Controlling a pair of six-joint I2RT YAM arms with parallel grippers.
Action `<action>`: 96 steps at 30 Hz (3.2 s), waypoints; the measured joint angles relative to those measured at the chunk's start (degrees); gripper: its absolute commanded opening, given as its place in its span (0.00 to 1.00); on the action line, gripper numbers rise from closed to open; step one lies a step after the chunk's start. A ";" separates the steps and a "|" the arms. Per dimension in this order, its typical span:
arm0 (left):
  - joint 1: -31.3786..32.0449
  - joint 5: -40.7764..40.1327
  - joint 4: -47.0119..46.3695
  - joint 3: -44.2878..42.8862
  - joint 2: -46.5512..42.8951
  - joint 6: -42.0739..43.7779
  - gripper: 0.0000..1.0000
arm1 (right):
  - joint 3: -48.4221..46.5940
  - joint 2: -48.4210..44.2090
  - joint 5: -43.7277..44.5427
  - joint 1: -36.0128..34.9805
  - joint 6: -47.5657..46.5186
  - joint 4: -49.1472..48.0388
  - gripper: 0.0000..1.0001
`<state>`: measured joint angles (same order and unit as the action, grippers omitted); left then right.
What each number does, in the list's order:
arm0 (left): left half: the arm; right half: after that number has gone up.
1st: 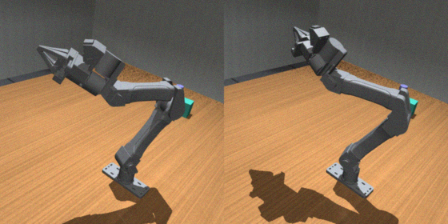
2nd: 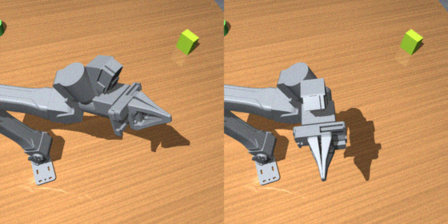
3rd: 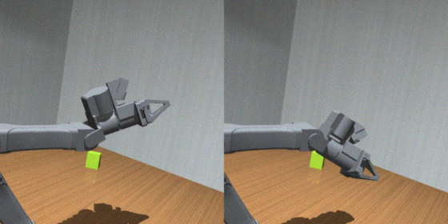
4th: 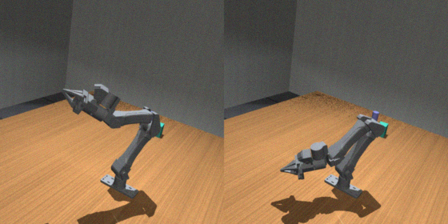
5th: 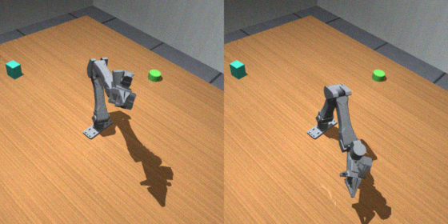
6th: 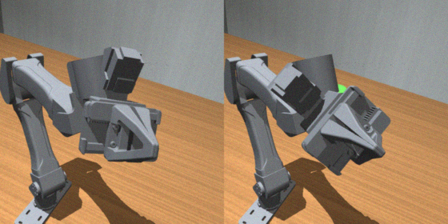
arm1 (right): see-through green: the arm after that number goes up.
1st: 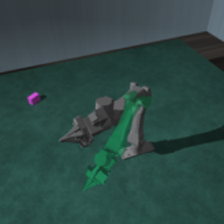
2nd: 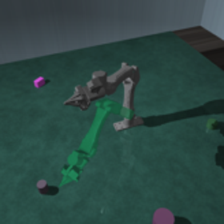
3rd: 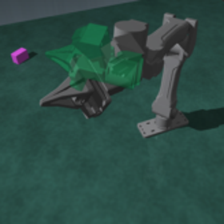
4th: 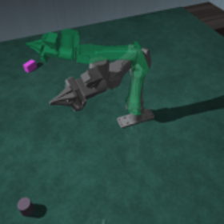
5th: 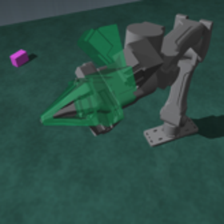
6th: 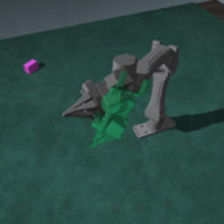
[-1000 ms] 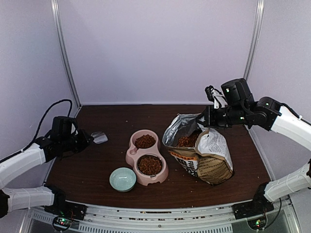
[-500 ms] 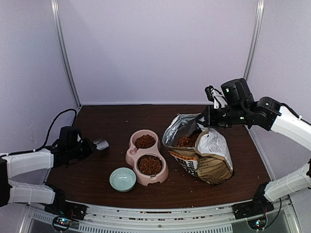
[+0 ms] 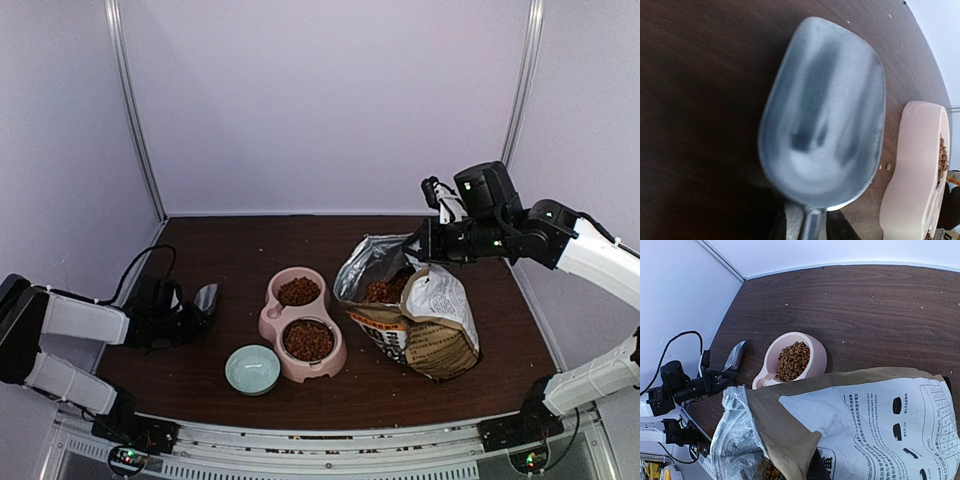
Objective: Serve the pet food
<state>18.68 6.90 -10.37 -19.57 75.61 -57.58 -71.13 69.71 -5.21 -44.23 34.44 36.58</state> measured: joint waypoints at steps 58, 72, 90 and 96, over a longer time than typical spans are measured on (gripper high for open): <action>45.27 -7.39 29.38 -56.87 9.03 5.99 0.97 | -0.48 -1.20 0.72 0.59 -1.03 1.84 0.00; 47.04 -3.26 28.46 -59.91 18.08 3.39 0.34 | 0.17 -2.01 0.72 0.59 -1.62 1.60 0.00; 46.58 -6.47 34.75 -66.73 21.46 6.67 0.00 | -8.00 -4.55 3.41 -3.19 -5.09 2.82 0.74; 45.48 -6.14 35.10 -66.40 20.85 7.63 0.00 | -7.13 -11.67 8.04 3.30 -6.01 4.17 0.77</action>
<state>64.16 0.75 24.73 -85.97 96.47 -49.95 -78.26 58.04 2.83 -40.93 28.42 40.75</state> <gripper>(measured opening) 0.021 0.757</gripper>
